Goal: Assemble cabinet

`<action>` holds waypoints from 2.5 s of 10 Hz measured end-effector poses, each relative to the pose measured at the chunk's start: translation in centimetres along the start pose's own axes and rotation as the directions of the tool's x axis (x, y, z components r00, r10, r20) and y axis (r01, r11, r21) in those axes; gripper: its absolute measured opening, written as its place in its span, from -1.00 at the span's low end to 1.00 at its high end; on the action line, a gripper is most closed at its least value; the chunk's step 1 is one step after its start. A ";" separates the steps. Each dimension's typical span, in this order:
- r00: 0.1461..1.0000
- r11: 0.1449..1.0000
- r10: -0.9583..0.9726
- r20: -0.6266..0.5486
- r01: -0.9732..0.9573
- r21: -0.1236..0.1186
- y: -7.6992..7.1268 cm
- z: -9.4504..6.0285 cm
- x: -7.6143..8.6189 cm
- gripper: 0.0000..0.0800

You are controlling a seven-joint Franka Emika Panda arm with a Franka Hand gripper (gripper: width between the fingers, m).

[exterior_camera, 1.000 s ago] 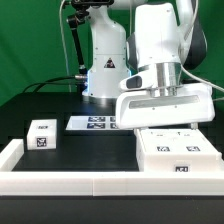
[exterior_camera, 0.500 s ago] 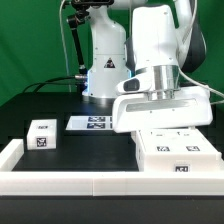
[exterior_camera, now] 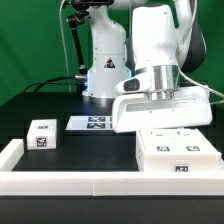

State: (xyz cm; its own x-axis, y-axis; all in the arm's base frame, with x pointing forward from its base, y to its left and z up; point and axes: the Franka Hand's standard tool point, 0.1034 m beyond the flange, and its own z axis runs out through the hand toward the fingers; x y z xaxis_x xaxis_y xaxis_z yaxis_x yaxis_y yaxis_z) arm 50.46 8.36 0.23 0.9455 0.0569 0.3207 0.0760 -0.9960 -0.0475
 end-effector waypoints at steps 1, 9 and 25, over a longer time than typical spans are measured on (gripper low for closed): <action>1.000 1.000 -0.014 0.003 0.014 -0.001 0.1 0.0 -0.1 -0.49; 0.999 0.999 -0.033 0.041 0.032 0.007 0.3 -2.9 0.7 -0.99; 0.991 0.998 -0.061 0.116 0.057 0.039 -0.1 -9.3 4.4 -0.99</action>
Offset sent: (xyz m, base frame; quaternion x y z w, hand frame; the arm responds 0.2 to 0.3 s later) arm 0.0000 0.0000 0.0000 0.0000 0.0000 0.0000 1.0000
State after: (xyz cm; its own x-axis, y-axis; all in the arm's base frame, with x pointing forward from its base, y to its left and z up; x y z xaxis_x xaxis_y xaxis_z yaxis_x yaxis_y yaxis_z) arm 51.66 8.02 10.46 0.9694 0.1255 0.2112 0.1422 -0.9876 -0.0660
